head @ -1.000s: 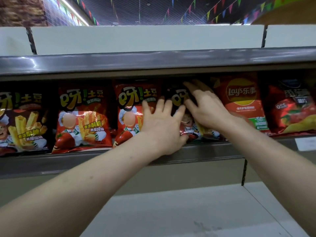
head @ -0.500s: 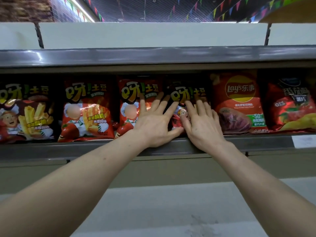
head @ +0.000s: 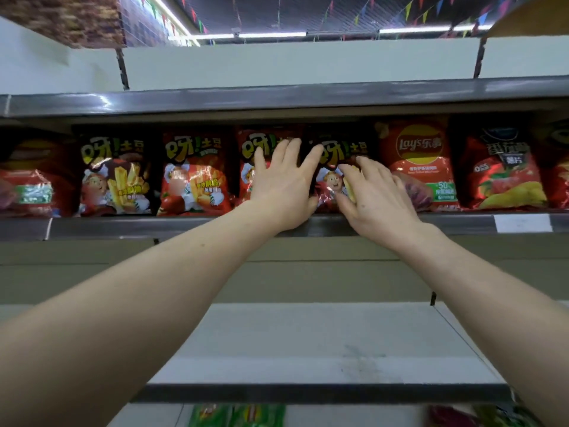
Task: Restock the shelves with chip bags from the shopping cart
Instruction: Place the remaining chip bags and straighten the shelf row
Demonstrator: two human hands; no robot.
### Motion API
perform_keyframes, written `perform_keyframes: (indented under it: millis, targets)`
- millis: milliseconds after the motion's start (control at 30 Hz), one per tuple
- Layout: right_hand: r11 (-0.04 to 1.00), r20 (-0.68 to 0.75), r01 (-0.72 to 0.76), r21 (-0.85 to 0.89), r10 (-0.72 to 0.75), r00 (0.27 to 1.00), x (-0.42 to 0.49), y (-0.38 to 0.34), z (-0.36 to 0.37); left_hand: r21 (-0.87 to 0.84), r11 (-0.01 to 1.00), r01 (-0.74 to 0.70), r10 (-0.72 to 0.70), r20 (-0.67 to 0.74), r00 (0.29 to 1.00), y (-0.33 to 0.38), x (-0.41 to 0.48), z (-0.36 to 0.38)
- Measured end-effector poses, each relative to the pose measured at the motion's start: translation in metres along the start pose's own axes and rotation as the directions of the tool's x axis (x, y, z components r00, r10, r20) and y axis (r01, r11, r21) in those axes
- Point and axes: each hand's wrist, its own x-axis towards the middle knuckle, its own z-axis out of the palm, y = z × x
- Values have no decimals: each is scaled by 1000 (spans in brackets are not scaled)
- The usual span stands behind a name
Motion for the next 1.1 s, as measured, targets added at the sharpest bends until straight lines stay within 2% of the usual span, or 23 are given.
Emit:
perform_keyframes:
  millis: [167,267,433,667,967,1100]
  targets:
    - [999,27,24,-22,-23,999,-39,-4,-28,-10,998,60,-60,-8,998,27,-35,-22]
    - [999,79,38,-39,-35,996,-62,2,-42,-75,993,93,-90,48,995,48,-48,-34]
    - [998,104,34,-58,-28,994,-84,37,-62,-108,993,54,-49,54,997,90,-48,-46]
    - [994,96,52,-93,-43,994,-83,115,-81,-98,994,40,-35,47,998,159,0,-38]
    - [991,196,82,-105,-60,979,-53,248,-73,-136,965,224,-199,180,963,238,76,17]
    - [994,201,64,-93,-44,979,-36,287,-64,-120,974,192,-171,164,972,261,98,26]
